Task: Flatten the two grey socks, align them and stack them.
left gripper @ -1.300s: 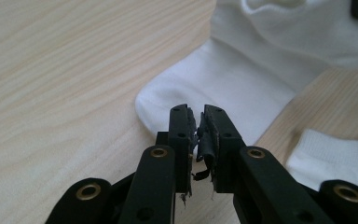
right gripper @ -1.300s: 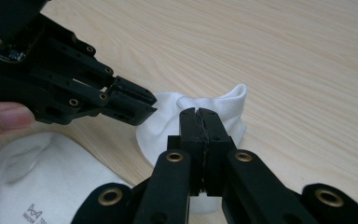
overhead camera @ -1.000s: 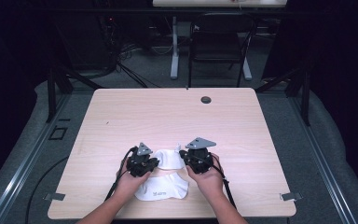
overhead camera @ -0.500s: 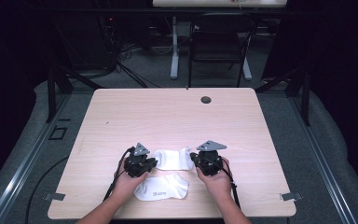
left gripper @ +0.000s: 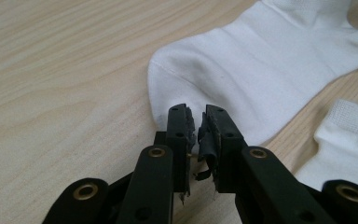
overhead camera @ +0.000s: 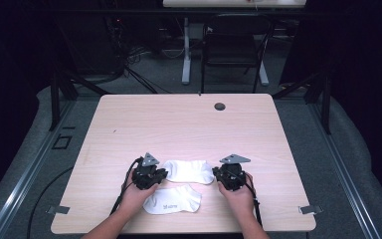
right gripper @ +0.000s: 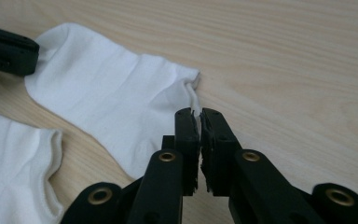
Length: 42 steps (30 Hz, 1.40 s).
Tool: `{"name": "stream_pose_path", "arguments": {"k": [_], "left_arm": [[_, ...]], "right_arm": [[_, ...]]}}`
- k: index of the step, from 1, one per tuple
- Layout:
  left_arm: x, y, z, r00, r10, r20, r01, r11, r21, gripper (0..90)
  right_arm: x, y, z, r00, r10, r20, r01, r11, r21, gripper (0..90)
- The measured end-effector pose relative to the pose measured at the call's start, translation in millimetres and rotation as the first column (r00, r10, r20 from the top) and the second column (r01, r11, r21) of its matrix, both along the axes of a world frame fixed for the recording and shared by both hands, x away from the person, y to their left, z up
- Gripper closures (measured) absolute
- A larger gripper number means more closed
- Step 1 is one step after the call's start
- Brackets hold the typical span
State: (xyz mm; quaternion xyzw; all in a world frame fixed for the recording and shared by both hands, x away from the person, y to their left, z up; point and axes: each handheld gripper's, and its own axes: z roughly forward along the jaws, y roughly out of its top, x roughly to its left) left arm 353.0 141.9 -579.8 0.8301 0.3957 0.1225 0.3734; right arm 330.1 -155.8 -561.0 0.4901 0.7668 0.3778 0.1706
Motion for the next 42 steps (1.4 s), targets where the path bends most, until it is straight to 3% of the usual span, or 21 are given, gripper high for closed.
{"name": "stream_pose_path", "arguments": {"k": [3, 7, 9, 10, 16, 28, 32, 35, 40, 42], "left_arm": [[-0.3, -0.1, -0.3, 1.0000, 0.003, 0.001, -0.003, 1.0000, -0.003, 79.9], [-0.1, 0.0, -0.3, 1.0000, 0.001, 0.000, -0.001, 1.0000, -0.003, 79.9], [0.4, 0.4, -0.2, 1.0000, -0.001, 0.000, 0.001, 1.0000, -0.002, 80.0], [0.5, 0.4, -0.2, 1.0000, -0.001, 0.001, 0.001, 1.0000, -0.003, 80.0], [0.5, 0.7, -0.6, 1.0000, 0.003, -0.003, -0.003, 0.9999, -0.011, 80.0], [0.0, 1.7, -0.5, 1.0000, -0.001, -0.001, 0.001, 1.0000, -0.009, 79.8], [-0.8, 1.5, -0.3, 1.0000, -0.005, -0.003, 0.005, 0.9999, -0.011, 76.4], [-1.1, 1.6, 0.2, 1.0000, -0.003, -0.007, 0.003, 0.9998, -0.022, 73.3], [-4.0, 5.7, 7.8, 0.9999, 0.000, 0.010, 0.001, 0.9991, -0.043, 64.4], [-5.8, 8.4, 12.2, 0.9999, -0.006, 0.016, 0.006, 0.9987, -0.050, 62.7]], "right_arm": [[-3.3, -1.3, 6.3, 0.9994, -0.009, 0.034, 0.008, 1.000, 0.009, 83.1], [-3.4, 9.4, 7.1, 0.9968, 0.046, 0.065, -0.048, 0.998, 0.029, 79.8], [-0.5, 16.6, 3.3, 0.9958, 0.071, 0.058, -0.071, 0.997, 0.011, 78.9], [2.4, 21.9, -0.7, 0.9949, 0.086, 0.053, -0.085, 0.996, -0.020, 78.3], [9.2, 27.9, -15.3, 0.9960, 0.089, 0.008, -0.087, 0.992, -0.095, 77.3], [9.2, 17.9, -18.6, 0.9982, 0.059, -0.010, -0.060, 0.995, -0.077, 79.5], [5.8, 18.8, -14.5, 0.9979, 0.065, -0.003, -0.065, 0.996, -0.068, 77.4], [-2.3, 23.2, -4.9, 0.9946, 0.102, 0.016, -0.101, 0.993, -0.055, 78.6], [-18.5, 32.9, 10.5, 0.9840, 0.174, 0.038, -0.170, 0.982, -0.086, 82.6], [-26.8, 35.6, 13.5, 0.9796, 0.197, 0.040, -0.194, 0.978, -0.077, 84.4]]}}
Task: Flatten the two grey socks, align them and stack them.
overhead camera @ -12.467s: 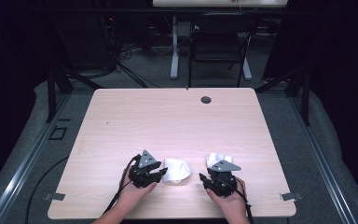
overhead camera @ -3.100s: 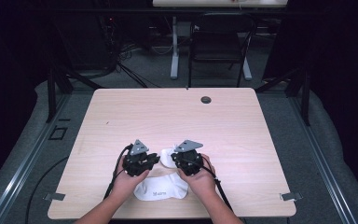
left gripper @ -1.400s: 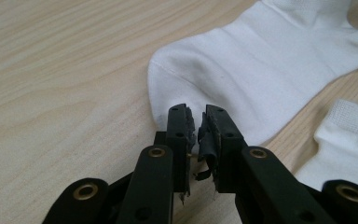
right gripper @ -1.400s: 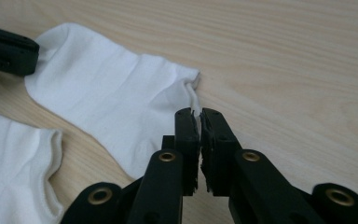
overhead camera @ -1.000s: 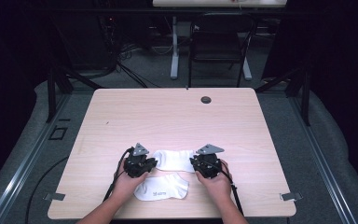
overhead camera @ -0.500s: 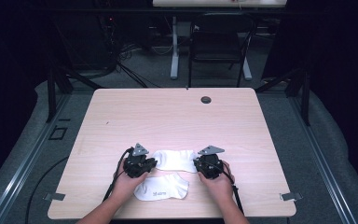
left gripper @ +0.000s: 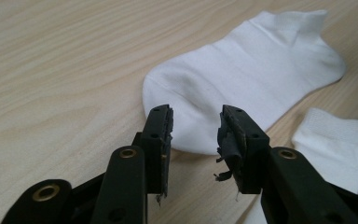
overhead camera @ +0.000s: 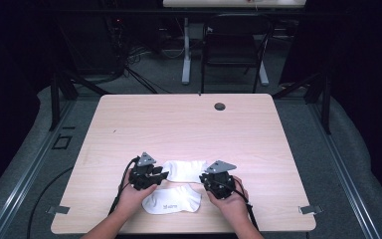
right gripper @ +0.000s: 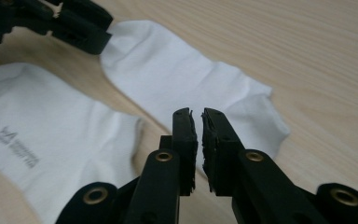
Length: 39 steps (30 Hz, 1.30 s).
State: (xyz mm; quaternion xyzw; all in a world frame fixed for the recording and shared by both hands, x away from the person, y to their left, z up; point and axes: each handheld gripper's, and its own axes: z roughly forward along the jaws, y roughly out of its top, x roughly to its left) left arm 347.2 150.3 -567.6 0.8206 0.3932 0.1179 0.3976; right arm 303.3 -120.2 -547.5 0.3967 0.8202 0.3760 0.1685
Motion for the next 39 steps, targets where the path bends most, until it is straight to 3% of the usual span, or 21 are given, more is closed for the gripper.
{"name": "stream_pose_path", "arguments": {"k": [6, 10, 15, 20, 32, 35, 39], "left_arm": [[-8.7, 10.2, 10.3, 0.9999, -0.003, 0.014, 0.003, 0.9999, -0.011, 57.9], [-10.9, 21.1, 11.9, 0.9999, 0.010, 0.013, -0.009, 0.9993, -0.037, 57.2], [-2.8, 29.7, 8.7, 0.9989, 0.047, -0.003, -0.047, 0.9971, -0.060, 55.5], [0.4, 33.4, 3.2, 0.9977, 0.064, -0.022, -0.065, 0.9964, -0.055, 55.4], [1.2, 32.6, 1.3, 0.9981, 0.058, -0.019, -0.059, 0.9974, -0.043, 56.0], [1.4, 32.8, 1.8, 0.9990, 0.045, 0.001, -0.045, 0.9985, -0.030, 56.9], [1.0, 31.7, 1.4, 0.9992, 0.036, 0.016, -0.035, 0.9989, -0.031, 58.6]], "right_arm": [[-21.6, 10.2, -6.2, 0.9954, 0.088, -0.038, -0.087, 0.996, 0.011, 85.9], [-26.8, 19.2, -16.9, 0.9915, 0.119, -0.052, -0.120, 0.993, -0.019, 85.7], [-27.1, 21.1, -25.3, 0.9901, 0.114, -0.082, -0.116, 0.993, -0.031, 86.3], [-28.5, 18.7, -27.1, 0.9871, 0.128, -0.097, -0.133, 0.990, -0.053, 87.8], [-29.8, -4.3, -19.9, 0.9823, 0.102, -0.157, -0.114, 0.991, -0.066, 85.8], [-29.3, -6.8, -15.9, 0.9891, 0.083, -0.121, -0.089, 0.995, -0.039, 79.1], [-25.1, -15.5, -13.5, 0.9980, 0.049, -0.040, -0.049, 0.999, -0.011, 69.7]]}}
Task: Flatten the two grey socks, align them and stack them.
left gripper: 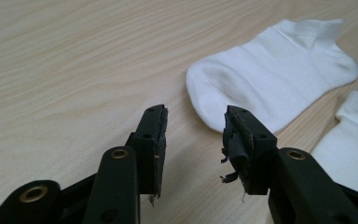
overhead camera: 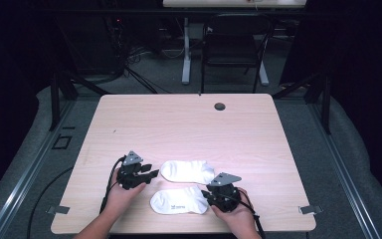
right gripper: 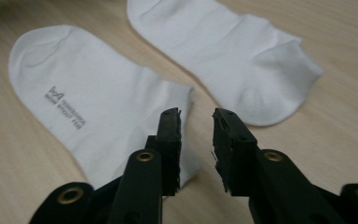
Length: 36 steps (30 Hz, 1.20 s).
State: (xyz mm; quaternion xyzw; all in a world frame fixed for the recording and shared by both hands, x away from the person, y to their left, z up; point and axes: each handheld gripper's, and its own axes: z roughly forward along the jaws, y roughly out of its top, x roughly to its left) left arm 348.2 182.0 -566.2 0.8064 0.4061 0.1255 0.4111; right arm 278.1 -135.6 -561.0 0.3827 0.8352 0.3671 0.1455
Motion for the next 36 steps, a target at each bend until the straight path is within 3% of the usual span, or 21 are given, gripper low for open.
{"name": "stream_pose_path", "arguments": {"k": [5, 7, 14, 21, 25, 29, 32, 36], "left_arm": [[0.2, -1.6, -0.2, 0.9998, -0.014, 0.011, 0.014, 0.9999, 0.004, 62.1], [0.2, -3.3, -0.8, 0.9998, -0.006, 0.019, 0.005, 0.9999, 0.013, 62.9], [2.1, -8.3, 2.4, 0.9993, -0.018, 0.032, 0.018, 0.9998, 0.009, 60.6], [6.3, -15.2, 7.4, 0.9990, -0.006, 0.044, 0.007, 1.0000, -0.005, 57.9], [13.1, -19.0, 11.3, 0.9976, 0.007, 0.069, -0.008, 0.9999, 0.013, 54.3], [20.6, -21.4, 11.5, 0.9983, 0.010, 0.058, -0.011, 0.9998, 0.017, 54.0], [25.5, -25.3, 10.1, 0.9988, -0.001, 0.050, 0.000, 0.9994, 0.035, 55.2], [30.9, -29.0, 6.8, 0.9995, 0.005, 0.032, -0.007, 0.9984, 0.056, 57.4]], "right_arm": [[7.6, -12.5, -2.2, 0.9984, -0.047, 0.032, 0.046, 0.998, 0.034, 62.3], [10.4, -15.4, -2.1, 0.9971, -0.060, 0.046, 0.059, 0.998, 0.024, 60.0], [19.8, -17.0, 3.2, 0.9961, -0.077, 0.044, 0.076, 0.997, 0.025, 57.6], [31.7, -13.6, 13.1, 0.9940, -0.099, 0.046, 0.098, 0.995, 0.035, 62.7], [41.5, -13.1, 15.0, 0.9921, -0.121, 0.035, 0.120, 0.992, 0.025, 62.7], [51.6, -13.2, 15.2, 0.9899, -0.137, 0.034, 0.137, 0.990, 0.019, 61.1], [59.3, -14.7, 14.9, 0.9879, -0.153, 0.025, 0.152, 0.987, 0.042, 61.9], [68.2, -14.1, 13.7, 0.9864, -0.164, 0.007, 0.164, 0.986, 0.029, 63.5]]}}
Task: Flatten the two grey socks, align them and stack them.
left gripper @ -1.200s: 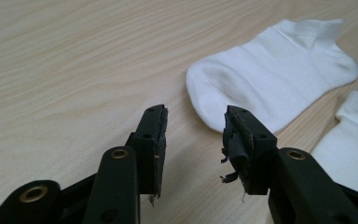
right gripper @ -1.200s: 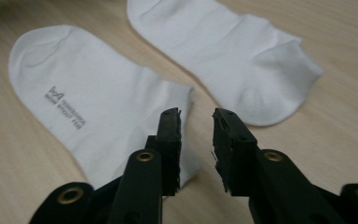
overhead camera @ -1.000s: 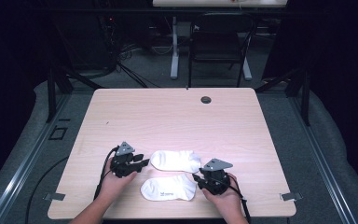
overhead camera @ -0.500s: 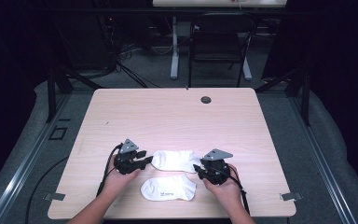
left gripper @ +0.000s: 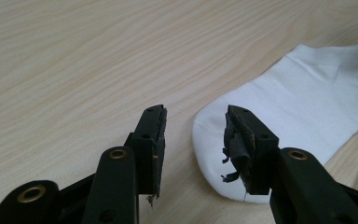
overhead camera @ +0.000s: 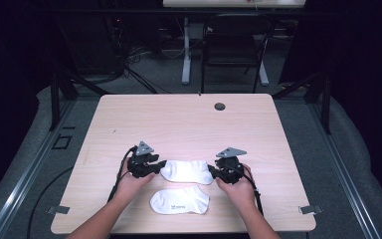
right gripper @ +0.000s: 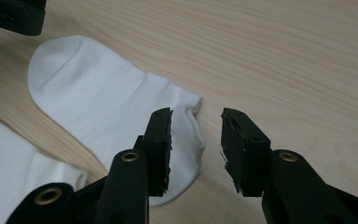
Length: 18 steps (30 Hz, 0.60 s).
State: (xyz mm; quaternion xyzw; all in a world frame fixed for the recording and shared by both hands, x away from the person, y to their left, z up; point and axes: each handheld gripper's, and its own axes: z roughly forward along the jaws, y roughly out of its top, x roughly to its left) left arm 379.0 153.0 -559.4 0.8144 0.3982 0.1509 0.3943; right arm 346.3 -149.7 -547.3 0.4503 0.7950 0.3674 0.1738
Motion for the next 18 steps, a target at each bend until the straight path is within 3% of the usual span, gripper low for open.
{"name": "stream_pose_path", "arguments": {"k": [7, 13, 18], "left_arm": [[6.5, -4.6, -8.9, 0.9992, 0.008, -0.039, -0.006, 0.9995, 0.030, 61.3], [10.9, -4.2, -14.5, 0.9970, 0.005, -0.077, -0.004, 0.9998, 0.019, 63.6], [11.4, -6.4, -17.2, 0.9959, -0.005, -0.091, 0.008, 0.9994, 0.035, 67.4]], "right_arm": [[11.2, 2.6, -1.9, 0.9995, 0.001, -0.031, -0.001, 1.000, 0.005, 66.1], [17.2, 5.2, -8.9, 0.9982, 0.010, -0.059, -0.010, 1.000, 0.007, 67.2], [18.9, 7.4, -12.6, 0.9967, 0.016, -0.080, -0.017, 1.000, -0.005, 68.7]]}}
